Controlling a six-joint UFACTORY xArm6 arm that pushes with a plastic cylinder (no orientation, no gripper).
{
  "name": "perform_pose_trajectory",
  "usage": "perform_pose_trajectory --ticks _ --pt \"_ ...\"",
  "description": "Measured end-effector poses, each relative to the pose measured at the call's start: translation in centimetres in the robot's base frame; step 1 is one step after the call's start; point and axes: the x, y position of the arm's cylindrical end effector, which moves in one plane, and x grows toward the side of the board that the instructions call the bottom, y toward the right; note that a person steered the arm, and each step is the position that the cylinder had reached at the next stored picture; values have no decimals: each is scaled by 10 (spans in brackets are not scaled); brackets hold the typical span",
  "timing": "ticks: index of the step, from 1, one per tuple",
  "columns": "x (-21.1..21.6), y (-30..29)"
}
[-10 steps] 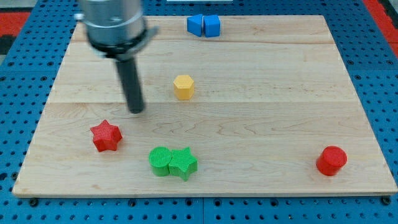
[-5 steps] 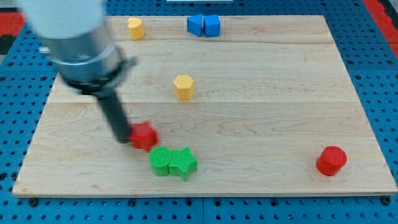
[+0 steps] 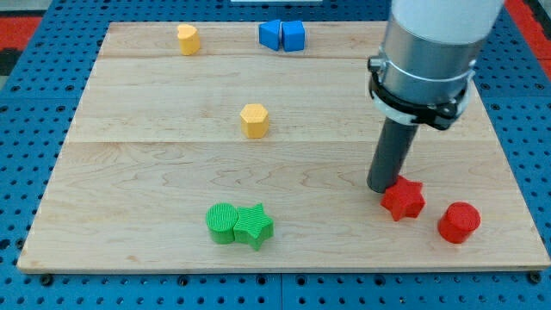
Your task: Move the red star near the red circle
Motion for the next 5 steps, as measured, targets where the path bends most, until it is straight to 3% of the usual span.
perform_pose_trajectory --ticks 1,2,3,5 --pt "2 5" --pt "-17 0" --pt "-62 -4" --pt "-84 -4"
